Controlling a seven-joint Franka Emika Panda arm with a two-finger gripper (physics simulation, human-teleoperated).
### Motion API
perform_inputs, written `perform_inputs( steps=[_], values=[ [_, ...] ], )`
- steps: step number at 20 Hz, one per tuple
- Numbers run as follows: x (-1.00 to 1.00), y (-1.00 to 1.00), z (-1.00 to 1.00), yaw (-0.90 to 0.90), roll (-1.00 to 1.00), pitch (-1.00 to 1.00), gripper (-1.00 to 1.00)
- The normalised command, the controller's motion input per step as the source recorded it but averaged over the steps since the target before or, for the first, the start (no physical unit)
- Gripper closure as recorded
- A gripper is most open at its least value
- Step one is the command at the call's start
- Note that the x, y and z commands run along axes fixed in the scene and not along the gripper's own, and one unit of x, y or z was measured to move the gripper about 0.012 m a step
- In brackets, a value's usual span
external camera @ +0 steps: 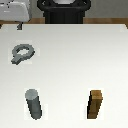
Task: Put the loop with the handle onto the peg.
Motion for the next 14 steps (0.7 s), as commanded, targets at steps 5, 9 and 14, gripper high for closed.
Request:
perform_inputs(
  steps=[5, 9, 14],
  values=[
    [0.0, 0.0, -0.2, -0.03, 0.0, 0.0, -1.0],
    [0.0, 0.0, -0.75, 0.0, 0.0, 0.0, -1.0],
    [0.0, -0.1, -0.8, 0.0, 0.0, 0.0, -1.0]
  ],
)
